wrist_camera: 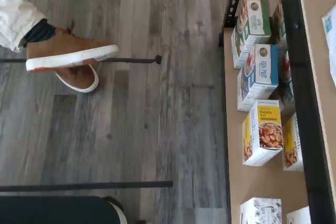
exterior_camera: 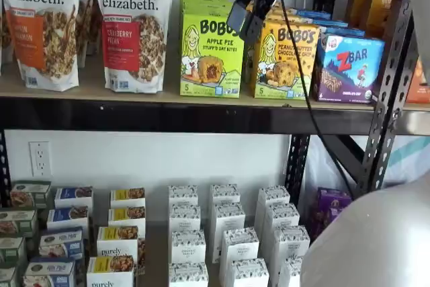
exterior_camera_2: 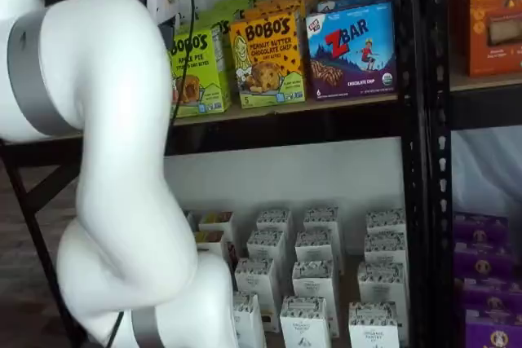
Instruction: Pick the green box on the top shelf, the fourth from the left
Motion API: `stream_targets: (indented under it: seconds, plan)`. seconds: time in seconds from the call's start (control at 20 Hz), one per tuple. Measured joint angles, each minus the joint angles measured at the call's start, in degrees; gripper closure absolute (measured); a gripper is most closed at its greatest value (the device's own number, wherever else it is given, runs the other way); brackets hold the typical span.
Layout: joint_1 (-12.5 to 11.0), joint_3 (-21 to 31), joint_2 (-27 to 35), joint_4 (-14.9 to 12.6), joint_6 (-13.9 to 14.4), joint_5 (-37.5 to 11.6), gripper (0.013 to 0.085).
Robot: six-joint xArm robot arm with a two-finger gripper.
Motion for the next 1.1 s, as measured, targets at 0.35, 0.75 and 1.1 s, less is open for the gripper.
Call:
stream_targets:
  seconds: [0.35,0.75,1.1]
  plan:
    - [1.03,-4.28,2.18,-2.89,1.28,5.27,0.013]
    - [1.14,-1.22,-0.21,-2.48,1.16,0.91,0.013]
    - [0.93,3.32,-3.59,-1.52,0.7,-5.67,0.013]
